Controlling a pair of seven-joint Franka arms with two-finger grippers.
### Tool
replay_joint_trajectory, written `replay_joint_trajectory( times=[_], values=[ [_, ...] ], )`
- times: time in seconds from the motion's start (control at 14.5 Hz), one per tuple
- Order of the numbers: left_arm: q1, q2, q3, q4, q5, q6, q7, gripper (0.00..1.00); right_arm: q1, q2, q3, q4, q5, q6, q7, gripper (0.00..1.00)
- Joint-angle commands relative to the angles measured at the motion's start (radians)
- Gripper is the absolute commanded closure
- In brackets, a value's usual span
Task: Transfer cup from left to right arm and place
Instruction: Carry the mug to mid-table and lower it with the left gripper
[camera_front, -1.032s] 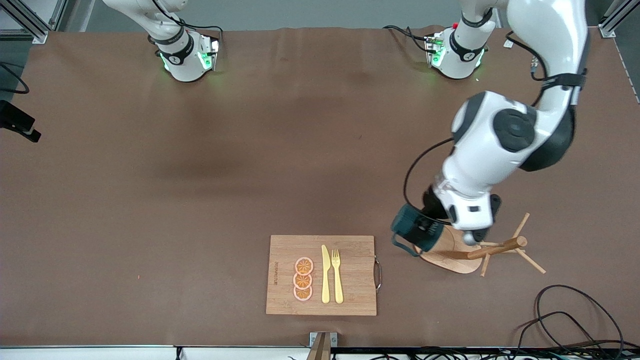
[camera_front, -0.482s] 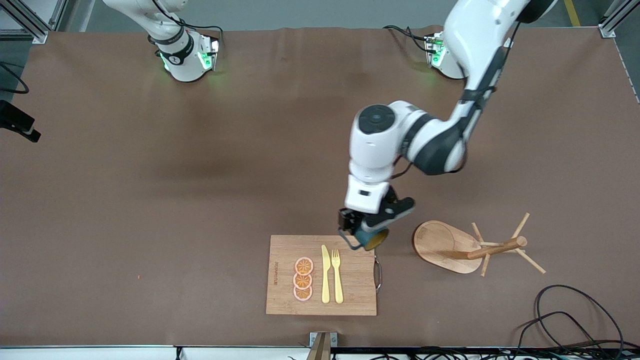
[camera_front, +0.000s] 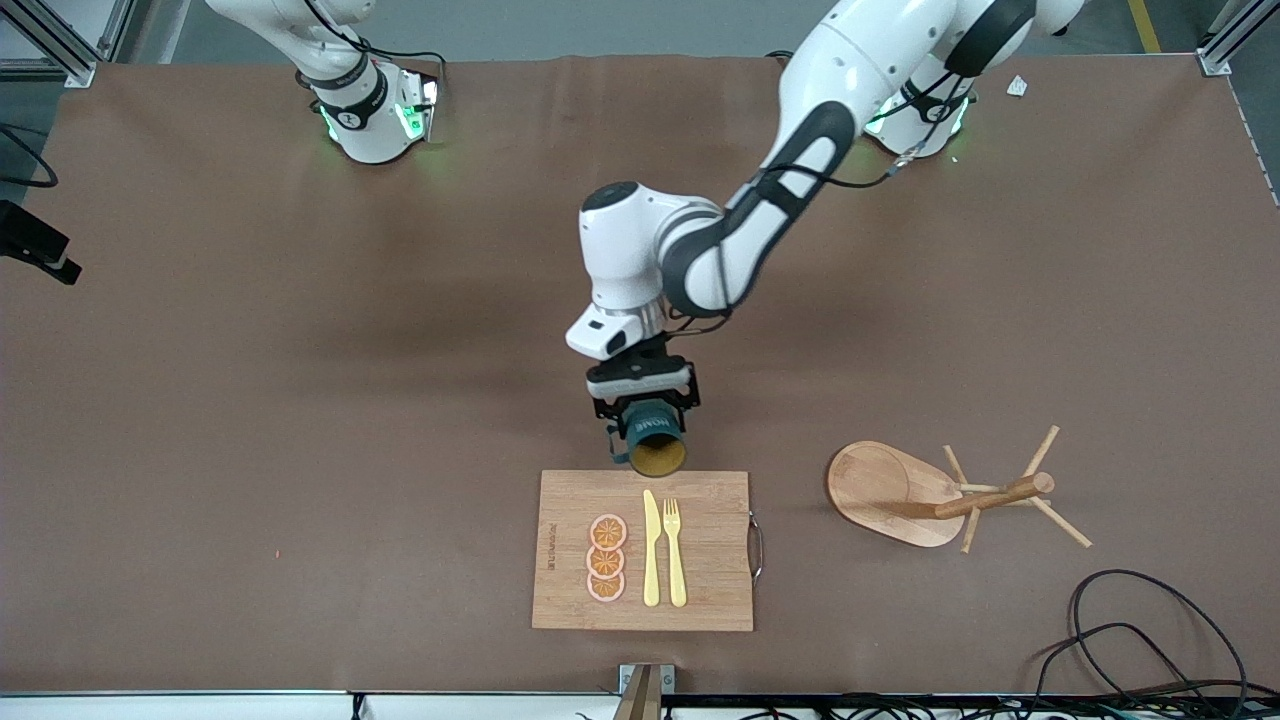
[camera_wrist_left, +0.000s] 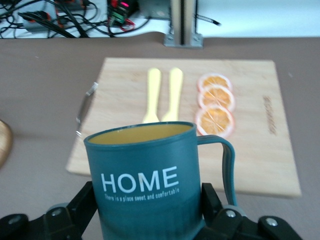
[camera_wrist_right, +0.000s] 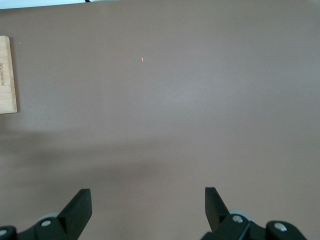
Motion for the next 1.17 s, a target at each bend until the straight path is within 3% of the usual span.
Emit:
replay_joint_trajectory(
  times=[0.0,0.14,0.48,0.76,0.96,1.03,1.1],
  values=[
    [-0.180,0.102,0.143,0.039,0.188,-0.007,-0.195,0.39,-0.027,-0.008,0.018,-0.003,0.002,0.001,-0.018,0.00],
    [-0.310,0.141,0.259,0.039,0.256,-0.010,-0.343,0.40,-0.029,-0.008,0.018,-0.003,0.002,0.001,-0.020,0.00],
    [-0.472,0.175,0.385,0.045,0.279,-0.038,-0.515,0.40,-0.029,-0.008,0.018,-0.004,0.002,0.001,-0.020,0.00],
    [-0.505,0.227,0.386,0.037,0.426,-0.093,-0.745,0.35,-0.029,-0.008,0.018,-0.003,0.002,0.001,-0.023,0.00],
    [-0.528,0.279,0.386,0.037,0.454,-0.133,-0.793,0.33,-0.029,-0.008,0.018,-0.003,0.002,0.001,-0.023,0.00],
    [-0.537,0.279,0.383,0.037,0.453,-0.136,-0.793,0.28,-0.029,-0.008,0.018,-0.003,0.002,0.001,-0.023,0.00],
    [-0.548,0.279,0.381,0.036,0.446,-0.136,-0.794,0.17,-0.029,-0.008,0.018,-0.003,0.002,0.001,-0.023,0.00]
  ],
)
